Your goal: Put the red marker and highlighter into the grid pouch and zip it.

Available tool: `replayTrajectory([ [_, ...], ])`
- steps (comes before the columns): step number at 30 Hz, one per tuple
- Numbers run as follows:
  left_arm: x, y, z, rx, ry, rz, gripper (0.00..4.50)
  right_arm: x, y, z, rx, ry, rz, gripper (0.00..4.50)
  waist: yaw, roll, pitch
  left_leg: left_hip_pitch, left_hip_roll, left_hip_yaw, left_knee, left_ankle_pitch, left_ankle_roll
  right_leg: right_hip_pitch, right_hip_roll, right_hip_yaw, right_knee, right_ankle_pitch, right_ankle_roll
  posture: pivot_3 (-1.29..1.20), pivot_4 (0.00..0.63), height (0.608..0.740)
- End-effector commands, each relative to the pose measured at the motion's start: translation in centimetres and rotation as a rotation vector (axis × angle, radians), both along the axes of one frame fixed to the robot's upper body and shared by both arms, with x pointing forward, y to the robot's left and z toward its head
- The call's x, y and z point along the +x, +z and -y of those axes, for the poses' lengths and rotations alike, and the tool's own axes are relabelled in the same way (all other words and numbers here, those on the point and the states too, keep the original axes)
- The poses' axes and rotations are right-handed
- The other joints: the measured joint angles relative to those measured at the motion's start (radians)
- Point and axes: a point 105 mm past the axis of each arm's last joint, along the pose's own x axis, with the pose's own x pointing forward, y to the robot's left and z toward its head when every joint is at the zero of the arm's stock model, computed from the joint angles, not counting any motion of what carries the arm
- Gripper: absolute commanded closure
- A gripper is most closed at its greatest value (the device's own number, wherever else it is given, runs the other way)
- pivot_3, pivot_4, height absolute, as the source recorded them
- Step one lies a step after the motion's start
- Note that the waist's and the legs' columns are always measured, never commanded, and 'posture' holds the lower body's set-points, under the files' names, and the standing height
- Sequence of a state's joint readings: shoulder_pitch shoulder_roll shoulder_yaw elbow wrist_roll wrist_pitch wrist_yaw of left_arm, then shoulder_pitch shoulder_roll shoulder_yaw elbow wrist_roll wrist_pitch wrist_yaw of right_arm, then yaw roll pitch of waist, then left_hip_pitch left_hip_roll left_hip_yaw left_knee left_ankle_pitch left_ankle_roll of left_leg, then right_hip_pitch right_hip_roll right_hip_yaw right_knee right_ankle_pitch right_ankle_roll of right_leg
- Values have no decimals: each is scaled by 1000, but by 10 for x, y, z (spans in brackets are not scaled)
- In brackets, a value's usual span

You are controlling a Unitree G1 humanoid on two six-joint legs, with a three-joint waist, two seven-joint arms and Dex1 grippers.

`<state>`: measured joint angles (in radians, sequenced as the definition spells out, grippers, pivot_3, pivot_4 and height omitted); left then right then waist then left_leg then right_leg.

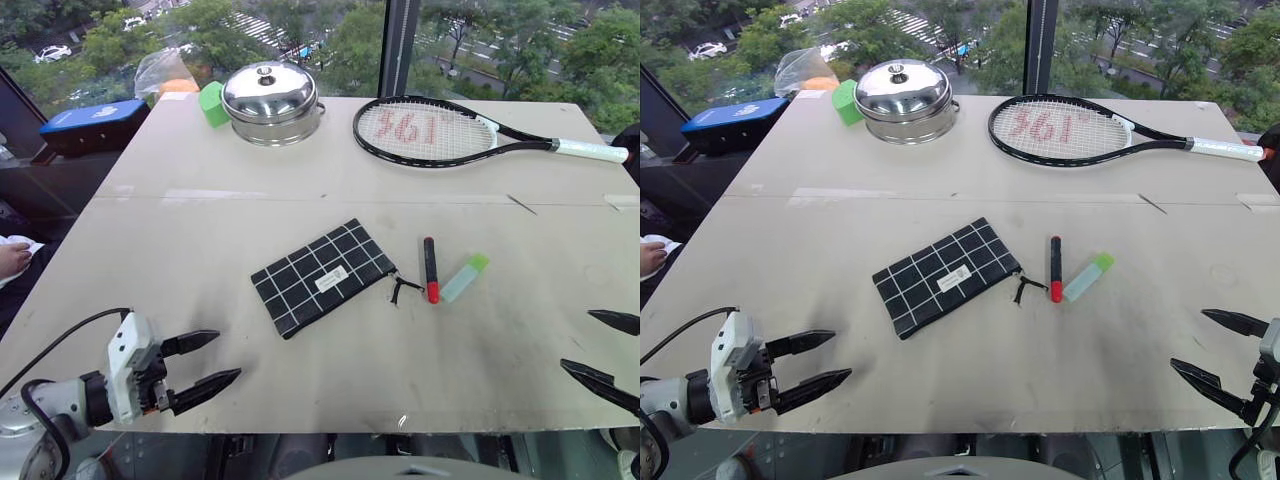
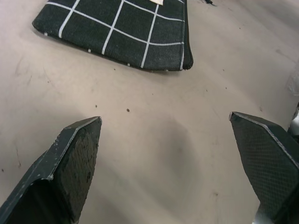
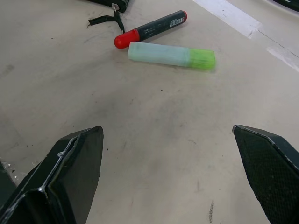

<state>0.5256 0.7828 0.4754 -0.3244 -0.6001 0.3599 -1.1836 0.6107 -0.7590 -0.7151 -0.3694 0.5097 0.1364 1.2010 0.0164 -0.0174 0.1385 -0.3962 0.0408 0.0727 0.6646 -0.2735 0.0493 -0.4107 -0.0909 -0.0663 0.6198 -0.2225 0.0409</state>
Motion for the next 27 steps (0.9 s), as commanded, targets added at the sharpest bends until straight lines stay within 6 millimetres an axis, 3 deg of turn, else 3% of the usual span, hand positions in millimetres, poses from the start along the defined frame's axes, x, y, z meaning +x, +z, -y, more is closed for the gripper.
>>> replayTrajectory([
  [1, 14, 11, 8, -2, 17, 74, 39, 5, 8, -2, 0, 6, 66, 0, 0, 0, 0, 0, 0, 0, 0, 0, 0, 0, 0, 0, 0, 0, 0, 0, 150, 740],
  [4, 43, 21, 18, -27, 142, 163, 39, 21, 17, -18, 55, 25, 166, 0, 3, 0, 0, 0, 0, 0, 0, 0, 0, 0, 0, 0, 0, 0, 0, 0, 150, 740],
  [8, 48, 31, 27, 99, 73, 269, 39, 30, 27, -41, 162, 96, 187, 0, -1, -2, -2, 0, 0, 0, 3, 0, 0, 1, 0, 1, 2, 1, -1, 0, 150, 740],
  [12, 41, 29, 32, 317, -103, 440, 39, 21, 31, -63, 186, 224, 150, 0, -1, -1, -2, 0, 0, 1, 1, 1, 1, 0, 4, 0, 1, 3, -5, 0, 150, 740],
  [14, 37, 23, 30, 494, -191, 609, 39, 12, 30, -76, 164, 311, 117, 0, 1, 0, -3, 0, 0, 1, -1, 0, 1, 0, 4, 0, 0, 2, -6, 0, 150, 740],
  [17, 33, 12, 28, 619, -255, 730, 39, 5, 33, -87, 166, 355, 108, 0, 3, 0, -3, 0, 0, 1, -2, 0, 2, 0, 1, 1, -2, 2, -6, 0, 150, 740],
  [27, 49, -11, 55, 706, -278, 893, 39, -6, 35, -107, 184, 401, 102, 0, 18, -1, -6, 0, 0, 1, 0, -1, 3, 1, -2, -1, -2, 2, -5, 0, 150, 740],
])
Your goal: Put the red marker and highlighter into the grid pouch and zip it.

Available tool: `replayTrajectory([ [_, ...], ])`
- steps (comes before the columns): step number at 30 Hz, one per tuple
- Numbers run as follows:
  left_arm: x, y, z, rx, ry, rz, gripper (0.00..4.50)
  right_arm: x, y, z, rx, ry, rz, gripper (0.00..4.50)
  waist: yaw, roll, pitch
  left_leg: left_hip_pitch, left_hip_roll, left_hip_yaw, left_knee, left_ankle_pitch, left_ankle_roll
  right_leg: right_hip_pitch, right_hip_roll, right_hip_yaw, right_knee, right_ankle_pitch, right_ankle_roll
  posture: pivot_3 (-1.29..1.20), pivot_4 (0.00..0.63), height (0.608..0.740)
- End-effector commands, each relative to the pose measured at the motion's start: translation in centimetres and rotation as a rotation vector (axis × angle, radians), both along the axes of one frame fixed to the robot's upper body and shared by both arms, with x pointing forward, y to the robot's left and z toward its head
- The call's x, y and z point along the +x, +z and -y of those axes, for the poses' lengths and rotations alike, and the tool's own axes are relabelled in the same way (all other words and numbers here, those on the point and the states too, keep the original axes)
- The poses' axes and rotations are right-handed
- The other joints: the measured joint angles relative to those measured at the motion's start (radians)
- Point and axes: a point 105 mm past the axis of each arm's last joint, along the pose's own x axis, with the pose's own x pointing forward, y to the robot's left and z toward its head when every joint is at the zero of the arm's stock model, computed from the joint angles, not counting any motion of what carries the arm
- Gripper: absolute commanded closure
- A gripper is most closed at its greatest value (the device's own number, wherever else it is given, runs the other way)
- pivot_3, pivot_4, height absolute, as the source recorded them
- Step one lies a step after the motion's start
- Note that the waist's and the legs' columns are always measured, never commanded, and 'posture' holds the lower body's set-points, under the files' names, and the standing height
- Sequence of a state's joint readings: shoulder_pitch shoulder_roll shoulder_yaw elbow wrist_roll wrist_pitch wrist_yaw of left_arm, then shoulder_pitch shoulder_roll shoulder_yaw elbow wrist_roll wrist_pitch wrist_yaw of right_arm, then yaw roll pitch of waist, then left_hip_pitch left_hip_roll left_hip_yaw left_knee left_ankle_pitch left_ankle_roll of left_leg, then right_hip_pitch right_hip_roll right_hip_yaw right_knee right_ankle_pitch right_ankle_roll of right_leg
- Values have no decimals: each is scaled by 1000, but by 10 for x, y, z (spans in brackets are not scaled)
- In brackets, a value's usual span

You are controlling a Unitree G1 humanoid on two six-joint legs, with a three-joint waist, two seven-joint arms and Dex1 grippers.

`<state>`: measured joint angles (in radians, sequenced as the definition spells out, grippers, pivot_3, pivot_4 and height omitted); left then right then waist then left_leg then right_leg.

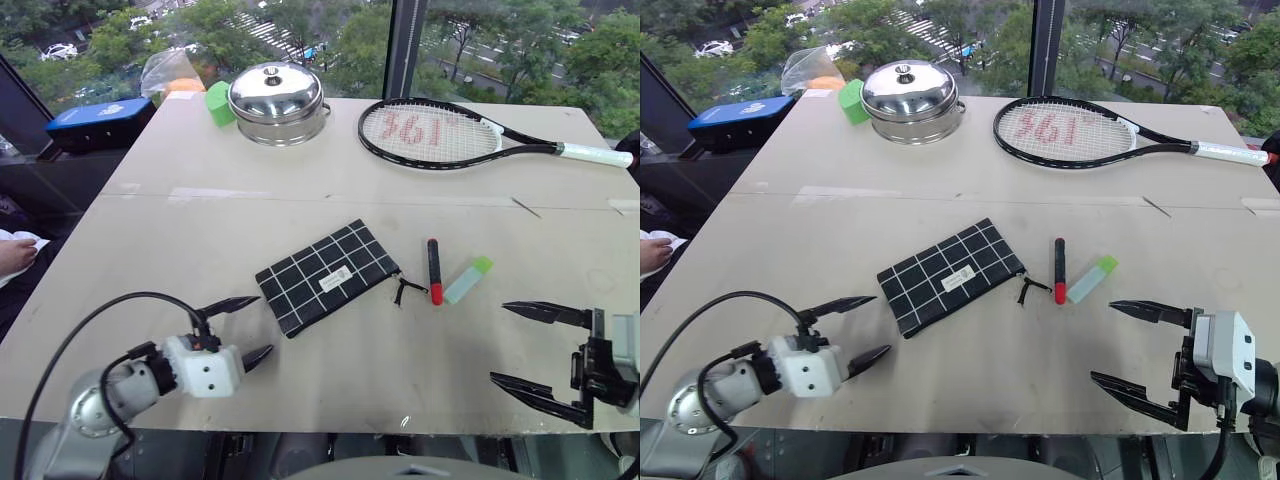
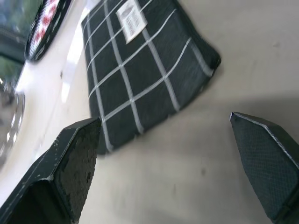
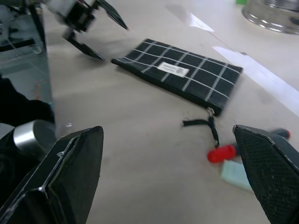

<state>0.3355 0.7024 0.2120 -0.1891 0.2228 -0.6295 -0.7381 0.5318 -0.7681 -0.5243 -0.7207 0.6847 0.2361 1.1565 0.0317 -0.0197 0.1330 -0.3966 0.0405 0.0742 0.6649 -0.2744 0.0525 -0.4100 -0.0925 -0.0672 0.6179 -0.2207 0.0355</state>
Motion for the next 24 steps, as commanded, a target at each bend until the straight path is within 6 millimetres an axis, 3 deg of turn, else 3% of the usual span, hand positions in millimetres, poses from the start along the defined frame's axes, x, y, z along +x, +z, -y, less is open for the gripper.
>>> replayTrajectory([
  [1, 10, -6, 9, 20, 18, 40, 39, -3, 5, -6, 14, 12, 19, 0, 5, 2, -1, 0, 0, 0, 0, 0, 0, 0, 0, 0, 0, 0, 0, 0, 150, 740],
  [7, 32, -15, 15, 83, 78, 71, 39, -2, 5, -7, 21, 3, 23, 0, 19, 12, -6, 1, -1, 0, 1, 0, 0, 1, 5, -1, 2, 0, 0, 0, 150, 740],
  [12, 42, -34, 16, 173, 58, 47, 39, -2, 7, -12, 34, 4, 34, 0, 28, 15, -9, 2, -1, 0, 4, 0, 0, 2, 4, -2, 6, -2, 4, 0, 150, 740],
  [17, 49, -45, 25, 151, 32, 23, 1485, -4, 7, -19, 57, 6, 37, 0, 36, 23, -12, 9, -1, 0, 4, -2, -3, 7, 3, -1, 6, -2, 5, 0, 150, 740],
  [18, 53, -45, 27, 144, 34, 26, 2043, -4, 6, -21, 58, 9, 37, 0, 41, 25, -11, 9, -1, 0, 3, -2, -3, 8, 3, -2, 6, -3, 5, 0, 150, 740],
  [20, 59, -45, 31, 133, 31, 25, 2749, -6, 5, -24, 65, 11, 37, 0, 45, 26, -11, 10, -1, 0, 3, -2, -4, 9, 2, -3, 6, -3, 5, 0, 150, 740],
  [21, 61, -45, 32, 131, 31, 22, 3453, -6, 5, -25, 68, 12, 37, 0, 45, 27, -12, 10, -1, -1, 3, -2, -4, 9, 2, -4, 6, -3, 5, 0, 150, 740],
  [24, 65, -46, 35, 127, 22, 16, 4451, -6, 4, -30, 81, 12, 35, 0, 45, 35, -15, 12, -2, -1, 3, -2, -4, 11, 0, -4, 6, -3, 5, 0, 150, 740],
])
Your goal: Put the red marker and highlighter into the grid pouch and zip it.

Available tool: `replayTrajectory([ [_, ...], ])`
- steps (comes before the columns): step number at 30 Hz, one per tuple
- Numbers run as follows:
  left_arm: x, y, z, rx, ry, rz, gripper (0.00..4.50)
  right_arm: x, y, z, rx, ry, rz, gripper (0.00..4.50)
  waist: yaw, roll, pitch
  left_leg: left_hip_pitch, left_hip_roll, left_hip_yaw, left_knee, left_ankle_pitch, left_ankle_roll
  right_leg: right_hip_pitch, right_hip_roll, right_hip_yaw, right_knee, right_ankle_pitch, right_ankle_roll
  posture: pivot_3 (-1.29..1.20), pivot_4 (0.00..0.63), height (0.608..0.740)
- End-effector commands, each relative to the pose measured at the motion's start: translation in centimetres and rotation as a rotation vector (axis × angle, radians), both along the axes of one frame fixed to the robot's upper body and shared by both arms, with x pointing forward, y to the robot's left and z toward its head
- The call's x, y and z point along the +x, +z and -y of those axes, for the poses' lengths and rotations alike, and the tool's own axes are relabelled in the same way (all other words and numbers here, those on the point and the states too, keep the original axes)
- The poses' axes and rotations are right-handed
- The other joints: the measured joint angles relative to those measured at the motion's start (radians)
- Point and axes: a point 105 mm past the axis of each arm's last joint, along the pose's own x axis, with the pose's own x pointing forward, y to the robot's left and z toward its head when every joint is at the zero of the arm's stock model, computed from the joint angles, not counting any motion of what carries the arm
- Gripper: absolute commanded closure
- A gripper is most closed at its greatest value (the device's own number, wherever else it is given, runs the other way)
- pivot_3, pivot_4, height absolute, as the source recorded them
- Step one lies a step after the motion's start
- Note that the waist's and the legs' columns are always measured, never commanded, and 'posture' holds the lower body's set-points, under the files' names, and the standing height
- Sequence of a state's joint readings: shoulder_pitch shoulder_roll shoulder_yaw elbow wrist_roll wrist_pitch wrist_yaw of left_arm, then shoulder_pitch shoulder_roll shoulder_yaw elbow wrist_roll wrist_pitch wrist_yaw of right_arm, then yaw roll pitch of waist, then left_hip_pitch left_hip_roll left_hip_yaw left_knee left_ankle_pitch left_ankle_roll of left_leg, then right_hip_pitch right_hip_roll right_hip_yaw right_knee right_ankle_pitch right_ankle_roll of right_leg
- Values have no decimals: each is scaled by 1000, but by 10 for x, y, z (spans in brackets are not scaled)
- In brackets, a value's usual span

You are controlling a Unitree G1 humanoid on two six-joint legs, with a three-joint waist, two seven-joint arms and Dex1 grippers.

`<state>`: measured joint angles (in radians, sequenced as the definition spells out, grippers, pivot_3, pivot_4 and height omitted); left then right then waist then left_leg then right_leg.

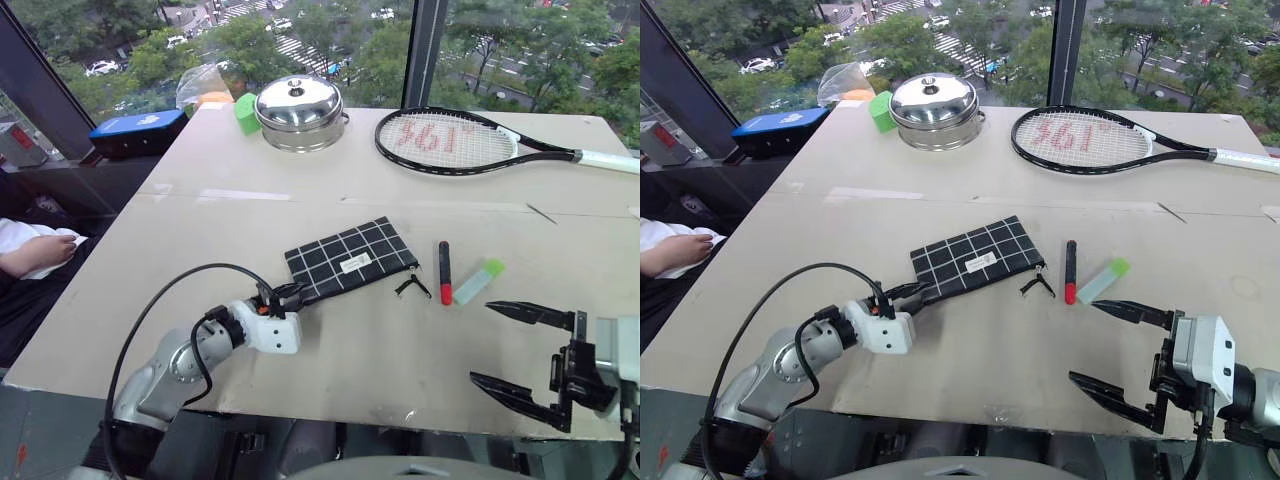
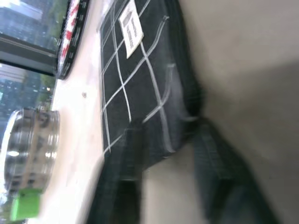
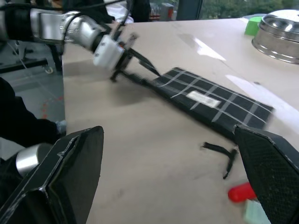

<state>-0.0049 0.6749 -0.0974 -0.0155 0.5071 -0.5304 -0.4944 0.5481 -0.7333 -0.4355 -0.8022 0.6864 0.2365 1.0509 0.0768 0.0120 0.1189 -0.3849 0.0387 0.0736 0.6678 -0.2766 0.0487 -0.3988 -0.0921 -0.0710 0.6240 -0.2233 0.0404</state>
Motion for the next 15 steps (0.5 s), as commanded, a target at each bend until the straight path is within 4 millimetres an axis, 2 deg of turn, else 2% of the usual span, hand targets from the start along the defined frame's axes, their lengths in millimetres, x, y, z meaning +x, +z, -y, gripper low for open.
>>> replayTrajectory([
  [1, 3, -30, -7, 32, 60, -109, 4451, -2, 4, -10, 18, 15, 27, 0, 0, 4, -1, 2, 0, 0, 0, 0, 0, 2, -1, 0, 0, 0, 0, 0, 150, 740],
  [3, 5, -27, -4, 7, 62, -111, 4451, 1, 1, -14, 27, -6, 17, 0, 0, 5, -1, 2, 0, 0, -1, 0, 0, 2, -3, -1, 0, 0, 0, 0, 150, 740],
  [7, 5, -1, 4, -144, 82, -149, 4451, 26, -8, -26, 55, -164, 7, 0, -4, 5, 0, 2, 0, -1, -2, 0, 0, 3, -5, -4, 0, 0, 0, 0, 150, 740],
  [9, 5, 5, 6, -168, 83, -163, 4451, 33, -9, -29, 52, -196, 9, 0, -4, 5, 2, 1, 0, -1, -1, 0, 0, 2, -7, -5, 0, 0, 0, 0, 150, 740],
  [11, 5, 15, 6, -177, 83, -162, 4451, 59, -23, -24, -46, -359, -4, 0, -10, -2, 5, 0, -1, 0, -1, 0, 0, 2, -9, -7, 0, -1, 1, 0, 150, 740],
  [13, 5, 22, 6, -181, 79, -165, 4451, 82, -37, -23, -51, -461, -110, 0, -14, -11, 5, -5, 0, -1, 0, 0, 0, -3, -8, -9, -1, -1, 1, 0, 150, 740],
  [15, 3, 24, 8, -176, 65, -166, 4451, 100, -42, -25, -36, -526, -159, 0, -25, -17, 5, -13, 1, -1, 2, 3, 4, -9, -2, -9, -1, 2, -3, 0, 150, 740],
])
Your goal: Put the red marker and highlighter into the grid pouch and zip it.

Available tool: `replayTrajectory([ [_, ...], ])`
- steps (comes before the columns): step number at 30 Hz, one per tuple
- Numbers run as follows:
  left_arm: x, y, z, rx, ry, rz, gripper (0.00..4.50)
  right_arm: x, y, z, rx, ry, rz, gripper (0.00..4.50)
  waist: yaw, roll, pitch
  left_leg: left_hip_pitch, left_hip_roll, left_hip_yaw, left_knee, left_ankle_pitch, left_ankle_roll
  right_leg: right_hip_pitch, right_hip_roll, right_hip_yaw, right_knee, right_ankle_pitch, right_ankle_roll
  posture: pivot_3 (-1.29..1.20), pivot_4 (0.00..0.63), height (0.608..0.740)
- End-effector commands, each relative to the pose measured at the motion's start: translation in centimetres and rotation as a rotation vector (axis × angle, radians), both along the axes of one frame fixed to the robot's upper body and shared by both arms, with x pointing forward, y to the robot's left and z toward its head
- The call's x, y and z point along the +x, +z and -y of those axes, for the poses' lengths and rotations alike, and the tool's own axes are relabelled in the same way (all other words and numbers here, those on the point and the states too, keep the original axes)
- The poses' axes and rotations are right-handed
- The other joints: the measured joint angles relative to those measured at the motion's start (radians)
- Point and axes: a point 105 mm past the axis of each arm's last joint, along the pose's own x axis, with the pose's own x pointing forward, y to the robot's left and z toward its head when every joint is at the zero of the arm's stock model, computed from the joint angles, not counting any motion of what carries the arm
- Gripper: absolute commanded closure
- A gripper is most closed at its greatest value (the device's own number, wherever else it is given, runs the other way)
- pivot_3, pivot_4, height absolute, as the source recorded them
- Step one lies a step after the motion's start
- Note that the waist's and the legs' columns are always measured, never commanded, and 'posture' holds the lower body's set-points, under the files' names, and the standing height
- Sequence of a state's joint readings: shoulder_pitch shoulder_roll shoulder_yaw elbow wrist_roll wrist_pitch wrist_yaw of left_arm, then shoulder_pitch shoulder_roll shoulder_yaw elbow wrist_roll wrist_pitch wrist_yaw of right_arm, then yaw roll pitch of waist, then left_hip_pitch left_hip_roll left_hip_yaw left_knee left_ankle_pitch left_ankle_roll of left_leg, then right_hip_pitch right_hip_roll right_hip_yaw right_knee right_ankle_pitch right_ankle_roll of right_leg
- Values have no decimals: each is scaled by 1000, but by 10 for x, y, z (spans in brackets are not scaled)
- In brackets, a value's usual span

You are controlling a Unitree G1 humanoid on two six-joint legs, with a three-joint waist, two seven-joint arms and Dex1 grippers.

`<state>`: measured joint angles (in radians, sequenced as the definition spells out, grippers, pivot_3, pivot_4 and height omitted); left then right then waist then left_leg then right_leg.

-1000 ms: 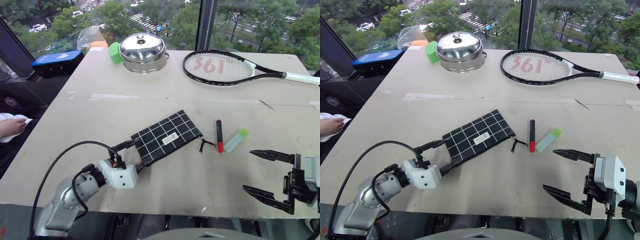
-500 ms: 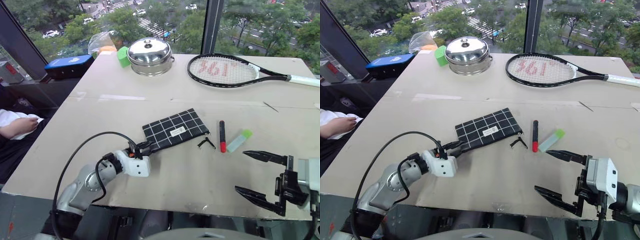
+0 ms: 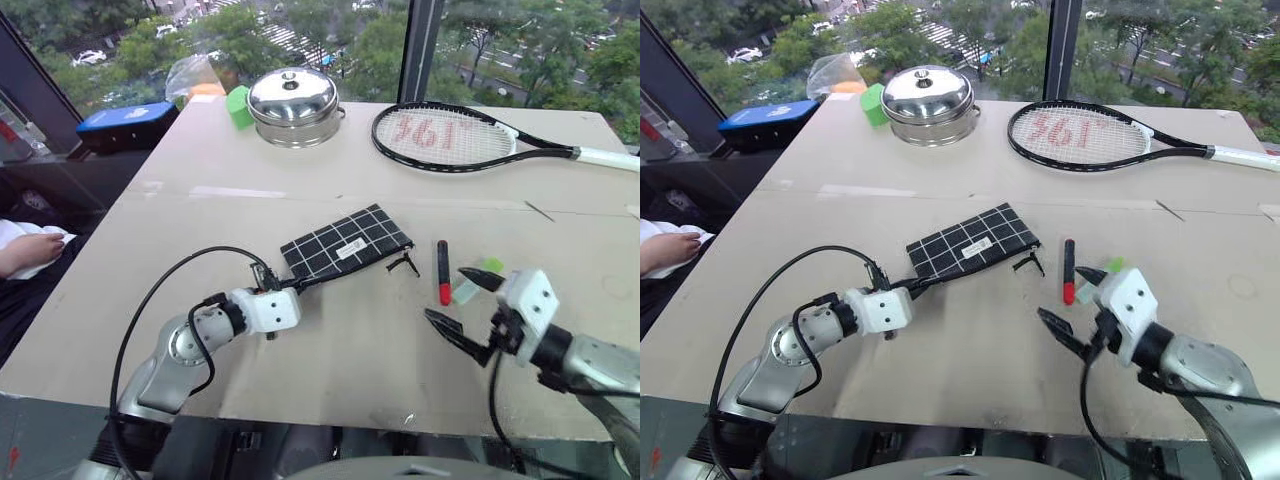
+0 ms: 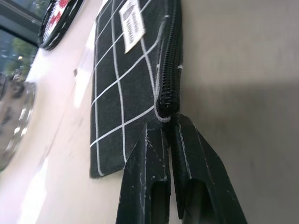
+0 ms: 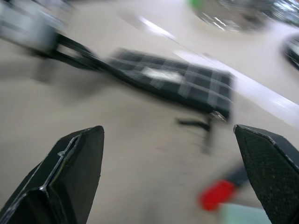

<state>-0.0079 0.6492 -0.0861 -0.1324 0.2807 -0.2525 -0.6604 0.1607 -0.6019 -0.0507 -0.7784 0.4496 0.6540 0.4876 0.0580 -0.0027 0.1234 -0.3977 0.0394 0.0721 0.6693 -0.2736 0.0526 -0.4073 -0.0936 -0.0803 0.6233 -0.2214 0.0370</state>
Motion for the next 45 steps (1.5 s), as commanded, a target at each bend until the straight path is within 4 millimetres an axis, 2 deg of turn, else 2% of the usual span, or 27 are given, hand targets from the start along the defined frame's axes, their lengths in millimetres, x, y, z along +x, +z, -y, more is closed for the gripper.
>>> replayTrajectory([
  [1, -3, 13, 7, -13, -36, 22, 4451, 28, -12, 1, 17, -150, -105, 0, -12, -4, 2, -1, 0, 0, 0, 0, 0, 0, 0, 0, 0, 0, 0, 0, 150, 740],
  [6, -4, 14, 8, -18, -38, 17, 4451, 60, -22, -11, 118, -234, -263, 0, -27, -5, 3, -4, 0, 1, -3, -1, 1, -2, 1, 0, -2, -1, 2, 0, 150, 740],
  [13, -6, 15, 11, -32, -38, 14, 4451, 77, -29, -31, 162, -219, -359, 0, -46, -5, 4, -3, 0, 1, -3, -2, 2, -2, 2, -1, -1, -1, 2, 0, 150, 740],
  [16, -8, 16, 13, -39, -36, 11, 4500, 86, -30, -33, 139, -242, -337, 741, -49, -5, 4, -2, 0, 1, -3, -1, 2, -2, 2, 0, -1, -1, 2, 0, 150, 740],
  [17, -8, 16, 13, -41, -36, 10, 4500, 88, -29, -34, 124, -242, -323, 741, -50, -5, 4, -2, 0, 1, -3, -1, 2, -2, 2, 1, 0, -1, 2, 0, 150, 740],
  [21, -9, 21, 12, -69, -11, -1, 4500, 92, -19, -27, 55, -260, -242, 741, -51, -4, 4, -2, 1, 1, -3, -1, 2, -2, 3, 1, 0, -1, 2, 0, 150, 740],
  [25, -8, 28, 14, -135, 24, -27, 4500, 87, -7, -21, -7, -250, -183, 741, -47, -5, 4, -2, 0, 2, -3, -1, 2, -2, 3, 1, 0, -1, 3, 0, 150, 740],
  [30, -8, 34, 18, -208, 42, -67, 4500, 85, 10, -29, -30, -202, -132, 741, -51, -5, 4, -2, 1, 2, -3, -1, 2, -2, 4, 1, 0, 1, 6, 0, 150, 740],
  [35, -9, 39, 21, -234, 42, -76, 4500, 90, 8, -36, 3, -196, -158, 741, -56, -5, 4, -2, 2, 1, -3, -1, 2, -2, 5, 1, 0, 1, 6, 0, 150, 740],
  [45, -12, 39, 21, -247, 49, -86, 4500, 98, 7, -37, 83, -227, -197, 741, -60, -5, 4, -2, 1, 2, -3, -1, 2, -2, 5, 2, 0, 1, 6, 0, 150, 740],
])
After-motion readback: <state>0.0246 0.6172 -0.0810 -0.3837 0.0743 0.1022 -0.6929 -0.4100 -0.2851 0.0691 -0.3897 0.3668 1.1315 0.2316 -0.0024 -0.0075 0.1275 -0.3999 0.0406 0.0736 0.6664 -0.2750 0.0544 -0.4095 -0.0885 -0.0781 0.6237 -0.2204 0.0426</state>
